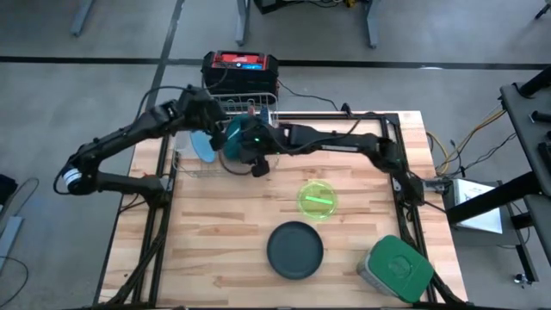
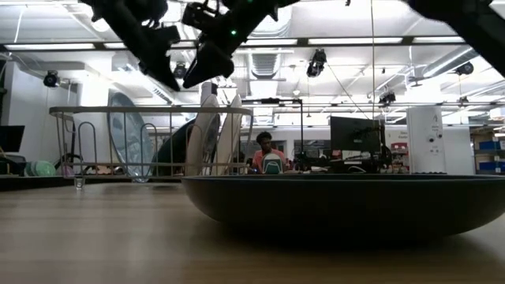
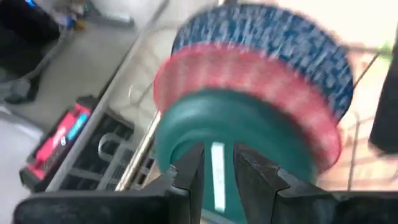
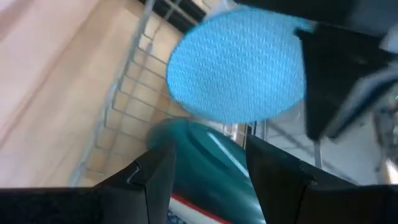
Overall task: Sort dishes
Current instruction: Put the green plate into the dish rack
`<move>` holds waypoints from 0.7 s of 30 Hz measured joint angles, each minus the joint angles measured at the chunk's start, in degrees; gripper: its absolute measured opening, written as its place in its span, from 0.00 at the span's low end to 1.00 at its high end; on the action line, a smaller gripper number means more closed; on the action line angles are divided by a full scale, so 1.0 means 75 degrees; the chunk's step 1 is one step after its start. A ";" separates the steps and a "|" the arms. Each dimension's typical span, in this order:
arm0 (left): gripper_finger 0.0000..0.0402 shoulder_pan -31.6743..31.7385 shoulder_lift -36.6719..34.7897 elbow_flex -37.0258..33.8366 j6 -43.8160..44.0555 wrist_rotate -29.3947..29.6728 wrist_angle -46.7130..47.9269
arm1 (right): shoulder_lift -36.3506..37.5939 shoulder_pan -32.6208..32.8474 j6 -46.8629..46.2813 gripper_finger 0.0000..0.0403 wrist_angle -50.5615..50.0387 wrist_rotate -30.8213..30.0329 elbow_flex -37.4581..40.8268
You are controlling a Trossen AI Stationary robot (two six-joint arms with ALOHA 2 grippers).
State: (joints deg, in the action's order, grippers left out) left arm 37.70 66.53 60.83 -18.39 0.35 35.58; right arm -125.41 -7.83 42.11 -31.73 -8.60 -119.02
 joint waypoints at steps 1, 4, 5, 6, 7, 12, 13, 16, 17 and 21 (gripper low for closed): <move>0.18 0.0118 0.0049 0.0002 -0.0067 -0.0054 0.0134 | -0.0225 -0.0006 -0.0100 0.45 -0.0347 -0.0018 -0.0389; 0.18 0.0356 0.0236 -0.0005 -0.0146 -0.0087 0.0224 | -0.0921 -0.0021 -0.0213 0.45 -0.1236 -0.0083 -0.1437; 0.18 0.0385 0.0306 -0.0007 -0.0186 -0.0104 0.0213 | -0.1154 -0.0015 -0.0212 0.45 -0.1509 -0.0078 -0.1755; 0.18 0.0412 0.0383 -0.0007 -0.0248 -0.0115 0.0200 | -0.1371 -0.0004 -0.0209 0.45 -0.1687 -0.0074 -0.2039; 0.18 0.0418 0.0482 -0.0010 -0.0304 -0.0115 0.0200 | -0.1508 0.0005 -0.0200 0.45 -0.1673 -0.0077 -0.2126; 0.18 0.0500 0.0980 -0.0027 -0.0508 -0.0126 0.0269 | -0.1572 0.0014 -0.0095 0.45 -0.1567 -0.0595 -0.1970; 0.18 0.0514 0.1071 -0.0027 -0.0517 -0.0129 0.0307 | -0.1602 0.0012 -0.0140 0.45 -0.1703 -0.0675 -0.1970; 0.18 0.0514 0.1327 -0.0027 -0.0520 -0.0135 0.0418 | -0.1666 -0.0009 -0.0190 0.45 -0.1937 -0.0676 -0.1967; 0.18 0.0514 0.1409 -0.0027 -0.0519 -0.0155 0.0443 | -0.1666 -0.0006 -0.0177 0.45 -0.2016 -0.0672 -0.1967; 0.18 0.0511 0.1750 -0.0046 -0.0495 -0.0182 0.0485 | -0.1670 0.0000 0.0014 0.45 -0.2150 -0.0666 -0.1967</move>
State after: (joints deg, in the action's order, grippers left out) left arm 41.54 79.66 60.48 -22.10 -1.02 39.22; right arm -137.94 -7.84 42.21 -47.85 -13.60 -133.78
